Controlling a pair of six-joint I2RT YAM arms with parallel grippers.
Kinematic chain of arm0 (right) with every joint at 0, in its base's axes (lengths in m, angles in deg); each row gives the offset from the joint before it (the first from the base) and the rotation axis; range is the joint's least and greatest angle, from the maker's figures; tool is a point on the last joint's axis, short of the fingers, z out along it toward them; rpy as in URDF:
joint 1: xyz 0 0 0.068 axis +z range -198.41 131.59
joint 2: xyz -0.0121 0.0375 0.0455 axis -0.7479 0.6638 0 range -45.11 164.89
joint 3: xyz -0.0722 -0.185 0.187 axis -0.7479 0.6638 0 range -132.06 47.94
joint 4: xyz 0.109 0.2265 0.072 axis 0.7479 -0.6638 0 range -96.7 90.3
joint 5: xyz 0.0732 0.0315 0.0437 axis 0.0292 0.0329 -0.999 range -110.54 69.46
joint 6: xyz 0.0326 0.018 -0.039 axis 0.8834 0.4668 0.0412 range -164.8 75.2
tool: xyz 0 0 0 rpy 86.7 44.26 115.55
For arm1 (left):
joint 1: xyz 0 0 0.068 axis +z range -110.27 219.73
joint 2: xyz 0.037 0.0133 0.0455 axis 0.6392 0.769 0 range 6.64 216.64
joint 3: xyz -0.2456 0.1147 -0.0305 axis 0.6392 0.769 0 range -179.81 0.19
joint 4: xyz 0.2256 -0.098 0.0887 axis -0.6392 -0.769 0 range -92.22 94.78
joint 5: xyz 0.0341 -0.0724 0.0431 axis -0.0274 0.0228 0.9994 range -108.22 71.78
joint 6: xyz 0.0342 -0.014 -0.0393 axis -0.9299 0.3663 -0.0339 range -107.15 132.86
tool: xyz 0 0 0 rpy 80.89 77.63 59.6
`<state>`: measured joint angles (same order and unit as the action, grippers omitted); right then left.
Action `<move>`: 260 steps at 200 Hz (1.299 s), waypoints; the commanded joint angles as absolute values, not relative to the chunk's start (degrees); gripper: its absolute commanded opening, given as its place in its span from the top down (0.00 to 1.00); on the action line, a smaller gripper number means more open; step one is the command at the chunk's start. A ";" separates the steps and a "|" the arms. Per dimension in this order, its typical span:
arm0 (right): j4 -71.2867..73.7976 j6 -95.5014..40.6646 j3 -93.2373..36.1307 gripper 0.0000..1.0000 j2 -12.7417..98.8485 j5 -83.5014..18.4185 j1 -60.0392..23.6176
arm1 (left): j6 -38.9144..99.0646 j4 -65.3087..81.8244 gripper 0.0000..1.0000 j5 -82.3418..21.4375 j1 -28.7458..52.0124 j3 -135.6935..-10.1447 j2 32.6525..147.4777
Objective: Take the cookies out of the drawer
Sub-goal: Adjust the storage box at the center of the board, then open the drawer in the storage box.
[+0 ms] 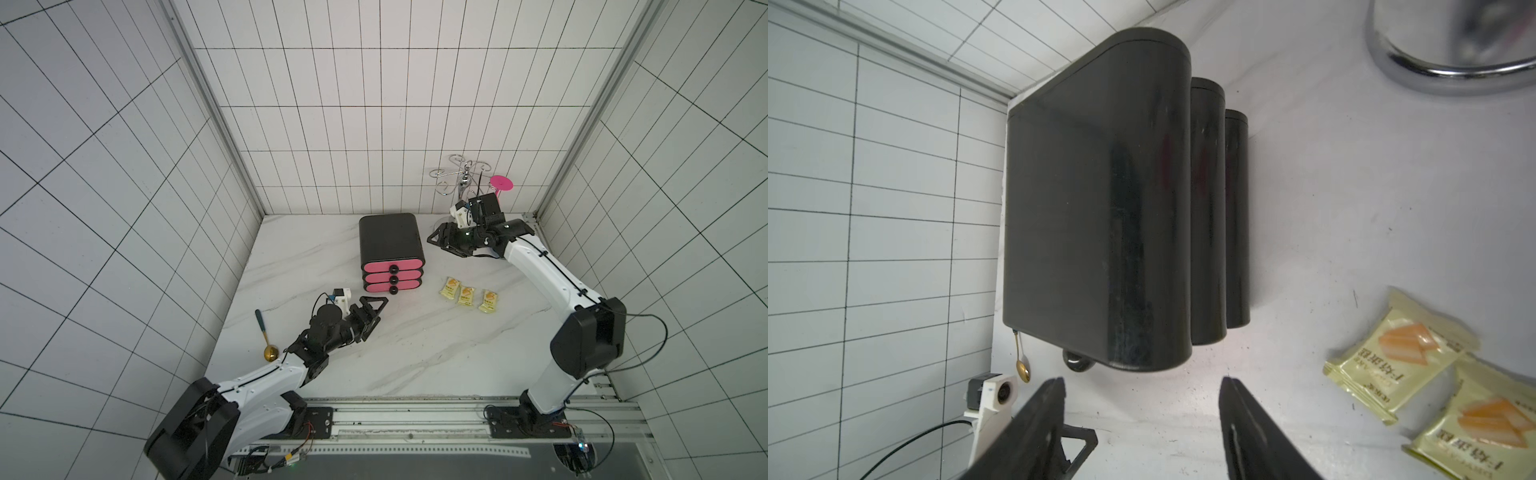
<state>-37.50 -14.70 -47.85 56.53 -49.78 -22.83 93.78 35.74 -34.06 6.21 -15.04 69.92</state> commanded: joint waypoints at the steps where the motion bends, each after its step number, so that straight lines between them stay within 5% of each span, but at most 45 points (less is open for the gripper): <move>1: -44.19 -21.91 -54.00 0.36 62.82 -55.72 -22.49 | 96.41 48.26 0.10 -30.71 6.06 -16.22 73.43; 260: -39.07 -19.67 -48.96 0.42 65.37 -58.35 -16.86 | 88.30 54.94 0.39 -30.35 10.17 -24.68 95.77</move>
